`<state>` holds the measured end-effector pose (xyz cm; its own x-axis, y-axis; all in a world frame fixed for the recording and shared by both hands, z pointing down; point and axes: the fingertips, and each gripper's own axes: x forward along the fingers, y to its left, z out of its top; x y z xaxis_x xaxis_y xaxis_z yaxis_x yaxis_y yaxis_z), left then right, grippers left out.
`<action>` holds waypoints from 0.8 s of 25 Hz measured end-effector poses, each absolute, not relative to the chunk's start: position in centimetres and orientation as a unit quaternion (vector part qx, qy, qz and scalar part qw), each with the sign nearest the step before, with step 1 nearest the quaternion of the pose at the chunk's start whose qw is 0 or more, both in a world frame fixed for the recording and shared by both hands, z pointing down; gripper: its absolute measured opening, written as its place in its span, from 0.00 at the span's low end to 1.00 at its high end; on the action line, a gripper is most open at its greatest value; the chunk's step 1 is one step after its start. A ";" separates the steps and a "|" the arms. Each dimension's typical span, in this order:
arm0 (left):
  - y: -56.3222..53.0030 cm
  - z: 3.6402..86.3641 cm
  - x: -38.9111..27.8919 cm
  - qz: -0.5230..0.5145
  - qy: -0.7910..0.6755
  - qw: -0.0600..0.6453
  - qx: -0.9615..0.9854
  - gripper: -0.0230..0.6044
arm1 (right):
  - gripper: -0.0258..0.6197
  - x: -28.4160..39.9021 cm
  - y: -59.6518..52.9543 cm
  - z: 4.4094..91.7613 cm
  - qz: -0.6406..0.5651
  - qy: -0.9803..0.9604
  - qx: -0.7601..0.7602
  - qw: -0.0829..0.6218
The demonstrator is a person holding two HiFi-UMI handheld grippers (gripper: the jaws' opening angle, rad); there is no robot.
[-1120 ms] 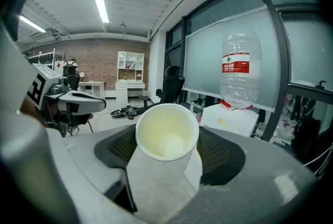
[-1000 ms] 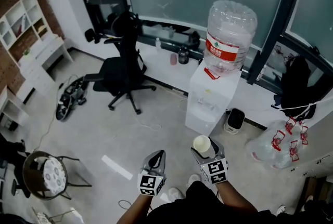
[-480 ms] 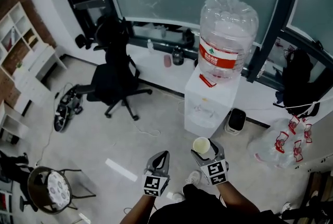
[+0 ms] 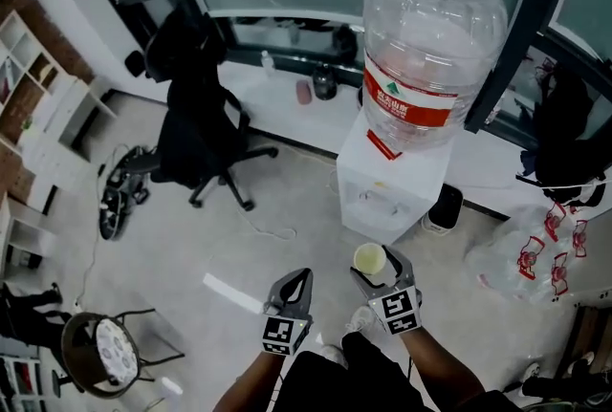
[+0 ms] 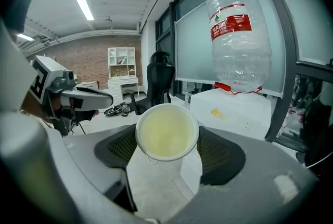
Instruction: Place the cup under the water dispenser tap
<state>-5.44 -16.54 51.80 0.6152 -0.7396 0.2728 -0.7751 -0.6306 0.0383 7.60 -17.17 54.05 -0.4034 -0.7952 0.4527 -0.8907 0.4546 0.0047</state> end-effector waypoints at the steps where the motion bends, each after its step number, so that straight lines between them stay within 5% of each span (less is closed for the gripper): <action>1: -17.0 52.3 -5.6 0.117 -0.426 0.083 0.893 0.06 | 0.59 7.8 -17.5 54.5 0.120 -0.827 0.510 0.202; 20: -26.9 64.7 -6.3 0.114 -0.378 0.129 0.910 0.06 | 0.60 7.5 -23.1 66.6 0.141 -0.788 0.552 0.233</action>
